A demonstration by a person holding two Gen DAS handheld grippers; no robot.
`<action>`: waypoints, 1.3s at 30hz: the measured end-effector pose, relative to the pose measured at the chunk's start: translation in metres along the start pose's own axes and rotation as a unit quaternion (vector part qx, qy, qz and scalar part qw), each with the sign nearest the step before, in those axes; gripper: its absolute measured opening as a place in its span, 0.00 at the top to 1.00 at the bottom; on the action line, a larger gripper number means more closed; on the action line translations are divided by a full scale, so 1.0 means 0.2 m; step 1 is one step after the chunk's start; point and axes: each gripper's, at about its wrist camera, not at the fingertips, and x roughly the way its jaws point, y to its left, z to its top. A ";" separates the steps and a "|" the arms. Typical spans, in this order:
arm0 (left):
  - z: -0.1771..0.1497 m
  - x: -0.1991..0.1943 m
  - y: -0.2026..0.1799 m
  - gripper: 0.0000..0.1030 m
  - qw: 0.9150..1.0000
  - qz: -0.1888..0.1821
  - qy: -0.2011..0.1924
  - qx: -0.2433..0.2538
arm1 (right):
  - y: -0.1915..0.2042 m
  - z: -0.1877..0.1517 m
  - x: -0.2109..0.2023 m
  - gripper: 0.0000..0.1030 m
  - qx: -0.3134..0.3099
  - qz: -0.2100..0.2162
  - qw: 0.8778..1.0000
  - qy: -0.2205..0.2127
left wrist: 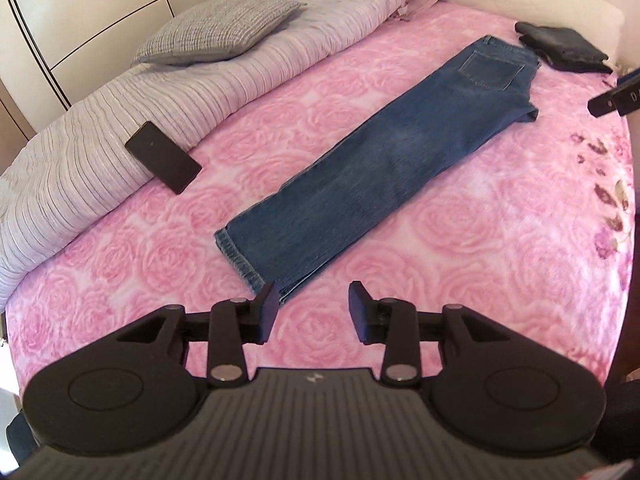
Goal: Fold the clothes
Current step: 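Open the left gripper and withdraw both grippers from the jeans, then grasp the jeans leg hems with the left gripper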
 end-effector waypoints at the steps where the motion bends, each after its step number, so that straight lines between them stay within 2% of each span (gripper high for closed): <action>1: 0.00 -0.01 0.00 0.64 1.000 0.000 -0.002 -0.001 | -0.01 -0.01 -0.03 0.26 0.002 -0.002 1.000 -0.002; 5: 0.00 -0.02 -0.02 0.63 1.000 -0.001 -0.001 -0.001 | -0.05 -0.03 -0.07 0.26 0.005 -0.006 1.000 -0.008; 9: -0.04 -0.02 0.00 0.60 1.000 0.003 0.007 -0.019 | 0.02 -0.06 -0.07 0.26 -0.021 0.029 0.999 -0.012; 11: -0.08 -0.01 0.06 0.59 0.999 0.007 0.015 -0.050 | 0.14 -0.07 -0.05 0.26 -0.073 0.066 0.995 -0.028; 13: -0.11 0.02 0.13 0.59 0.996 0.007 0.022 -0.085 | 0.30 -0.09 -0.02 0.26 -0.143 0.097 0.984 -0.045; 16: -0.18 0.12 0.26 0.58 0.988 -0.010 0.029 -0.152 | 0.56 -0.12 0.03 0.26 -0.238 0.117 0.962 -0.069; 18: -0.23 0.22 0.34 0.58 0.978 -0.030 0.032 -0.202 | 0.68 -0.14 0.07 0.26 -0.279 0.125 0.949 -0.080; 20: -0.27 0.34 0.42 0.58 0.966 -0.052 0.033 -0.253 | 0.77 -0.16 0.12 0.26 -0.297 0.129 0.942 -0.084; 22: -0.33 0.48 0.50 0.58 0.940 -0.086 0.024 -0.331 | 0.83 -0.17 0.20 0.26 -0.302 0.128 0.941 -0.083; 23: -0.37 0.57 0.54 0.58 0.921 -0.105 0.016 -0.375 | 0.85 -0.18 0.25 0.26 -0.300 0.126 0.942 -0.081; 24: -0.41 0.64 0.57 0.58 0.907 -0.121 0.006 -0.404 | 0.86 -0.19 0.29 0.26 -0.298 0.123 0.943 -0.079; 25: -0.45 0.72 0.60 0.58 0.887 -0.140 -0.004 -0.440 | 0.88 -0.20 0.34 0.26 -0.295 0.117 0.945 -0.076; 28: -0.55 0.95 0.63 0.58 0.844 -0.172 0.006 -0.508 | 0.91 -0.21 0.48 0.26 -0.281 0.101 0.952 -0.070; 30: -0.59 1.05 0.64 0.58 0.829 -0.173 0.011 -0.531 | 0.94 -0.21 0.56 0.26 -0.277 0.085 0.955 -0.064; 32: -0.64 1.11 0.65 0.58 0.810 -0.172 0.013 -0.560 | 0.95 -0.20 0.64 0.26 -0.280 0.071 0.956 -0.056; 36: -0.69 1.15 0.67 0.58 0.770 -0.166 -0.016 -0.616 | 0.95 -0.15 0.75 0.26 -0.273 0.056 0.959 -0.054; 39: -0.72 1.19 0.69 0.60 0.732 -0.167 -0.043 -0.659 | 0.95 -0.10 0.80 0.26 -0.265 0.047 0.961 -0.061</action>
